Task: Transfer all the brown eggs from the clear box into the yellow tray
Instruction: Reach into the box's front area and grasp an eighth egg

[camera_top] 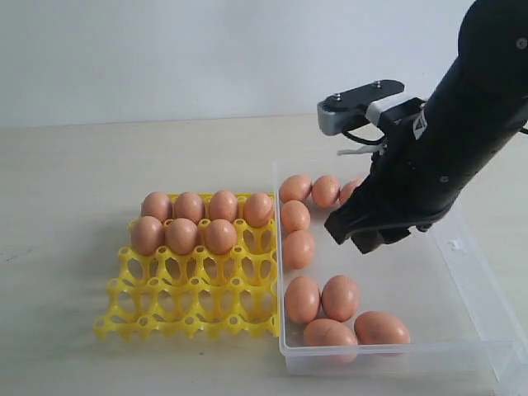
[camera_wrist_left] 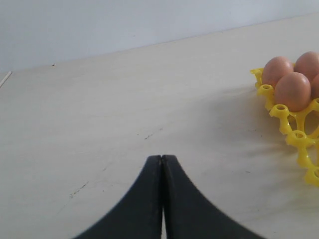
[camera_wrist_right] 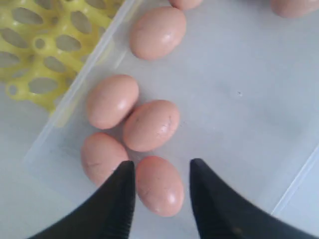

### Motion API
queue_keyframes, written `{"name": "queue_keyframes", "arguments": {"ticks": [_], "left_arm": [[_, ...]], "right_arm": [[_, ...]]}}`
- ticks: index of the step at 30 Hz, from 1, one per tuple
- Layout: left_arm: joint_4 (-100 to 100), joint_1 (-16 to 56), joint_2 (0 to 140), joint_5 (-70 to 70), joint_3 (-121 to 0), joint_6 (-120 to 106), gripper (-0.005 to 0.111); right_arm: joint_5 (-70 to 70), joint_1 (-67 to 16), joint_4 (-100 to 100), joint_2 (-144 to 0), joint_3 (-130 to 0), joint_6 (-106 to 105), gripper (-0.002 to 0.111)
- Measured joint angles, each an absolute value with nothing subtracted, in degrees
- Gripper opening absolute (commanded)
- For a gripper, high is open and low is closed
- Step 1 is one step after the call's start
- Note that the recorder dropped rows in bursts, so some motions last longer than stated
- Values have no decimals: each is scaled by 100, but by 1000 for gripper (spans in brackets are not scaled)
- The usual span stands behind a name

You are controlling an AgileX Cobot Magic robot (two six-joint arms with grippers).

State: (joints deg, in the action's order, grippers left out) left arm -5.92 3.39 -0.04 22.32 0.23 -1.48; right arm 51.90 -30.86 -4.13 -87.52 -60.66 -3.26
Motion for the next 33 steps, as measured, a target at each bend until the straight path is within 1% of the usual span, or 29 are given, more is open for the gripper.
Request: {"name": "queue_keyframes", "arguments": {"ticks": [2, 6, 10, 12, 18, 24, 33], "left_arm": [[-592, 339, -4, 2232, 23, -148, 0], [-592, 339, -4, 2232, 23, -148, 0], [-592, 339, -4, 2232, 23, -148, 0], [-592, 339, -4, 2232, 23, -148, 0], [-592, 339, -4, 2232, 23, -148, 0], [-592, 339, -4, 2232, 23, -148, 0], [-592, 339, -4, 2232, 23, -148, 0]], "right_arm": [[5300, -3031, -346, -8878, -6066, -305, 61], [5632, -3039, -461, -9166, -5932, -387, 61], [5669, -3197, -669, -9180, -5632, -772, 55], [5655, -3322, -681, -9180, -5422, -1093, 55], [5009, -3394, -607, -9217, -5113, -1575, 55], [4935, -3394, -513, -9438, -5137, -1529, 63], [4913, -3394, -511, -9633, -5196, -1529, 63]]}}
